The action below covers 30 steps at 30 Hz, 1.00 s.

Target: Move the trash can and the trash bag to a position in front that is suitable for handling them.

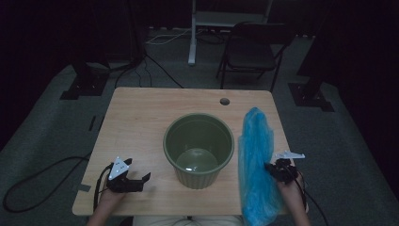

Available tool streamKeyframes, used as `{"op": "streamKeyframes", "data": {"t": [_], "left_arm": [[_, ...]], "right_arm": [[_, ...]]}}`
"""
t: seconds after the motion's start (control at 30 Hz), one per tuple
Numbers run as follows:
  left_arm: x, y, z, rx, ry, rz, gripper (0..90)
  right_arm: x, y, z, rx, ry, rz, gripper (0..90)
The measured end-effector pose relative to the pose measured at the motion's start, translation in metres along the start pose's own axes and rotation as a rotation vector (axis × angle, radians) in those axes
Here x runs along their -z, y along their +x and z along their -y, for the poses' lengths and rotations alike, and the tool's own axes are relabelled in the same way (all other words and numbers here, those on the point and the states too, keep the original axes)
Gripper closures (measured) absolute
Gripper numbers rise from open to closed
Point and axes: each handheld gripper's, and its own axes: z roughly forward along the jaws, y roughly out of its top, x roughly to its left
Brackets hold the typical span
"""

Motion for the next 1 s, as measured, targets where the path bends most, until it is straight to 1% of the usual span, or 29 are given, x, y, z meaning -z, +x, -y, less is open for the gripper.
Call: {"op": "streamKeyframes", "data": {"t": [0.03, 0.1, 0.17, 0.23, 0.3, 0.37, 0.43, 0.47, 0.5, 0.53, 0.57, 0.6, 0.63, 0.67, 0.73, 0.83, 0.87, 0.93, 1.0], "left_arm": [[0.000, 0.000, 0.000, 0.000, 0.002, -0.003, 2.0], [0.000, 0.000, 0.001, 0.002, 0.005, -0.004, 1.9], [0.001, 0.000, 0.000, -0.001, 0.003, -0.006, 1.9], [0.002, 0.000, 0.000, 0.004, -0.003, -0.007, 2.0], [0.002, 0.001, 0.000, 0.015, -0.012, -0.005, 2.0], [0.002, 0.001, 0.000, 0.016, -0.014, -0.004, 2.0], [0.002, 0.000, -0.001, 0.014, -0.016, -0.003, 2.0], [0.002, -0.001, -0.001, 0.009, -0.016, -0.003, 1.9], [0.003, -0.001, -0.001, 0.005, -0.017, -0.005, 2.0], [0.003, -0.001, -0.001, 0.005, -0.017, -0.005, 2.0], [0.003, -0.001, 0.000, 0.009, -0.020, -0.006, 1.9], [0.003, -0.001, 0.000, 0.009, -0.020, -0.006, 2.0], [0.004, 0.001, 0.000, 0.015, -0.017, -0.006, 2.0], [0.004, 0.001, 0.000, 0.018, -0.017, -0.008, 2.0], [0.004, 0.001, 0.001, 0.023, -0.018, -0.005, 1.9], [0.005, 0.002, 0.001, 0.025, -0.018, -0.007, 2.0], [0.005, 0.002, 0.001, 0.024, -0.018, -0.007, 1.9], [0.005, 0.002, 0.002, 0.028, -0.018, -0.007, 1.9], [0.005, 0.002, 0.002, 0.028, -0.018, -0.009, 2.0]], "right_arm": [[0.004, 0.002, 0.004, 0.003, 0.004, -0.009, 82.1], [0.016, 0.005, 0.015, -0.009, 0.006, -0.031, 80.1], [0.025, 0.008, 0.023, -0.023, 0.019, -0.038, 67.5], [0.038, 0.013, 0.035, -0.036, 0.009, -0.039, 54.1], [0.049, 0.013, 0.041, -0.051, -0.007, -0.035, 48.1], [0.058, 0.011, 0.041, -0.069, -0.043, -0.011, 39.8], [0.063, 0.006, 0.035, -0.089, -0.074, 0.013, 30.7], [0.064, 0.003, 0.031, -0.090, -0.083, 0.026, 28.5], [0.063, 0.000, 0.026, -0.091, -0.090, 0.029, 26.6], [0.059, -0.005, 0.019, -0.103, -0.099, 0.032, 25.6], [0.056, -0.009, 0.015, -0.112, -0.107, 0.021, 25.6], [0.051, -0.013, 0.010, -0.128, -0.111, 0.011, 25.0], [0.043, -0.017, 0.003, -0.135, -0.107, 0.022, 24.1], [0.038, -0.020, -0.001, -0.132, -0.103, 0.019, 22.3], [0.023, -0.022, -0.012, -0.123, -0.084, 0.032, 22.1], [0.006, -0.025, -0.025, -0.106, -0.057, 0.044, 21.3], [-0.002, -0.026, -0.029, -0.101, -0.039, 0.060, 21.3], [-0.011, -0.028, -0.035, -0.092, -0.015, 0.091, 21.3], [-0.019, -0.031, -0.039, -0.096, -0.004, 0.110, 21.6]]}}
